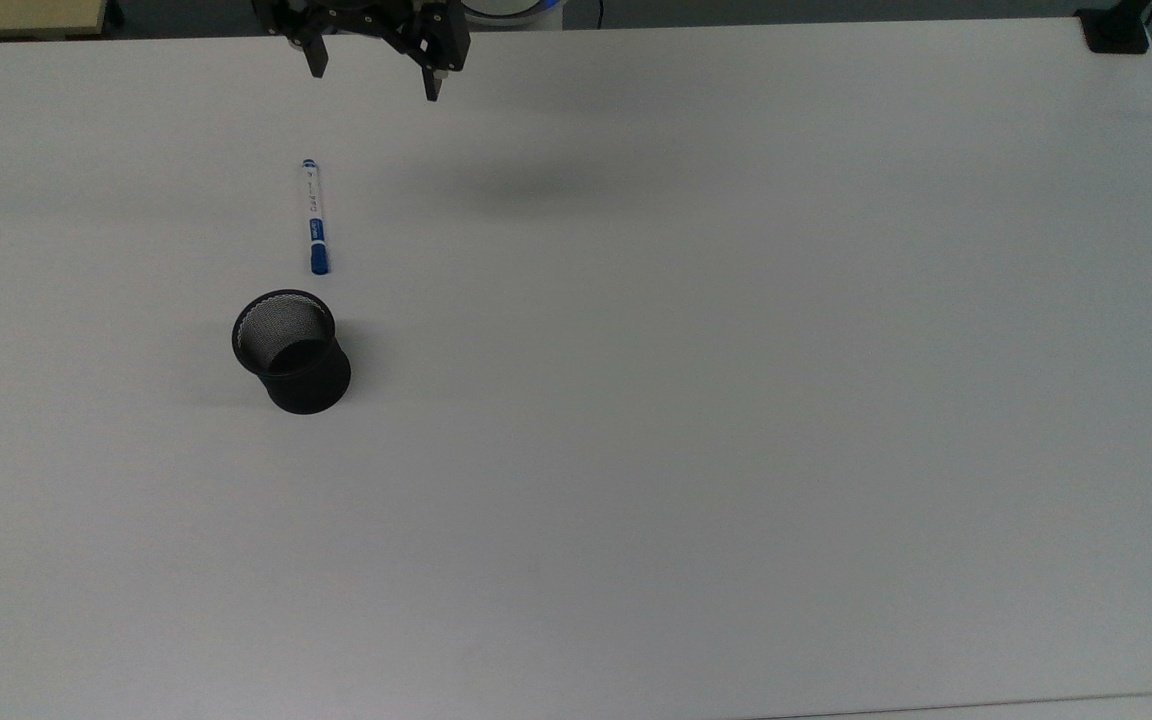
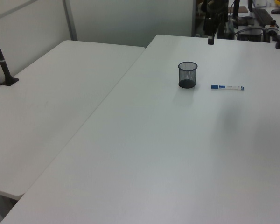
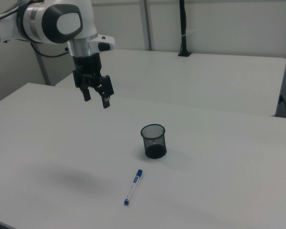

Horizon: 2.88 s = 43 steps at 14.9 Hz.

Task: Insert the marker
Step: 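Move the gripper down toward the white blue-capped marker, then close the gripper on the marker near its blue cap, then lift the marker upright and carry it above the mesh cup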

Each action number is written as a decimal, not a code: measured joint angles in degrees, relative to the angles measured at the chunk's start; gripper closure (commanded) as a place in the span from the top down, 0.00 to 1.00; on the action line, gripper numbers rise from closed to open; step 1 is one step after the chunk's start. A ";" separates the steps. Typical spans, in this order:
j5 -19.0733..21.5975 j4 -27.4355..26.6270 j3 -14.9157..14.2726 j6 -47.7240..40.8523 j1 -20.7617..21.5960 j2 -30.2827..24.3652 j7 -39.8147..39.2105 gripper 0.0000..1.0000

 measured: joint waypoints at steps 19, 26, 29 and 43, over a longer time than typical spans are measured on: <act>-1.33 -10.60 -1.93 22.03 -3.06 18.03 -14.85 0.79; -1.52 -11.65 -4.41 23.79 -3.89 19.46 -21.57 0.45; -1.51 -11.64 -4.40 24.84 -3.86 20.13 -22.17 0.27; -0.47 -5.93 -4.50 19.04 -3.87 19.09 -23.74 0.00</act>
